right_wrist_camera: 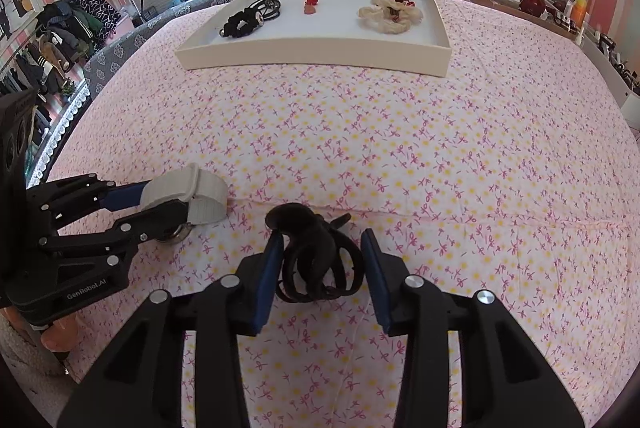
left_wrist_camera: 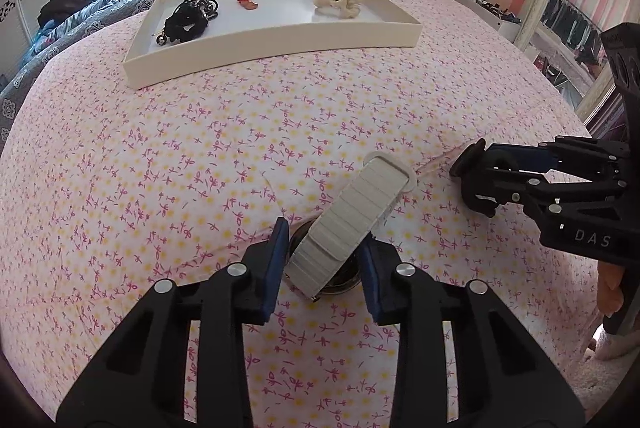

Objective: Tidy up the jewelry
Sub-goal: 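Grasp the cream watch with the left tool while the right tool grasps the black claw clip, then carry the watch in the left tool while the right tool carries the claw clip over the tray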

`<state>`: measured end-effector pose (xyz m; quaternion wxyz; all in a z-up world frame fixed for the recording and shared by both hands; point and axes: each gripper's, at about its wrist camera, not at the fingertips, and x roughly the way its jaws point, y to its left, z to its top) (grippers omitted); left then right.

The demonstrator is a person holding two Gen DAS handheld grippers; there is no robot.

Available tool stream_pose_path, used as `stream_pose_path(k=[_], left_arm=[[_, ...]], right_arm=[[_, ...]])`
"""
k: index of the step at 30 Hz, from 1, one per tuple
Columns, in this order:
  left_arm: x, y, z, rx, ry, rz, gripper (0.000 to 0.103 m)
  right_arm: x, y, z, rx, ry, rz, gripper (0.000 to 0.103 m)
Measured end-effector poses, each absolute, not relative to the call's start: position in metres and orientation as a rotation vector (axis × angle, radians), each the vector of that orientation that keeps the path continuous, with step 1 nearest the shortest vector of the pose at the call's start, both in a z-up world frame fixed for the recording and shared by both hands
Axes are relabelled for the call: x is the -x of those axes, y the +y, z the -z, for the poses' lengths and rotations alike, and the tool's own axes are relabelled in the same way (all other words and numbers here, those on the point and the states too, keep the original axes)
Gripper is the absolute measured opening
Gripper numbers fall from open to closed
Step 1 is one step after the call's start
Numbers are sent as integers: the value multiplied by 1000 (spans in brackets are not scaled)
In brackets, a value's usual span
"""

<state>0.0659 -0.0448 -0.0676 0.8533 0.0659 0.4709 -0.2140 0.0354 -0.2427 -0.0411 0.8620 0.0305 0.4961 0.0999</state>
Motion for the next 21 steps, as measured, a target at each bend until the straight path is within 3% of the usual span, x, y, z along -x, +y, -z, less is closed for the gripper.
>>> stream_pose_path(k=[8,13,21], left_arm=[[-67,-40,65,-122,992,444,29],[-72,-36,57,-122,980,432,21],[-85,-31,46,-123,966,413,17]], right_arm=[[-37,-250,36,-69,1023,-182,39],[-43,-251,31,-59,1008,-172,39],[-55,-253,27,-54,993,-153,39]])
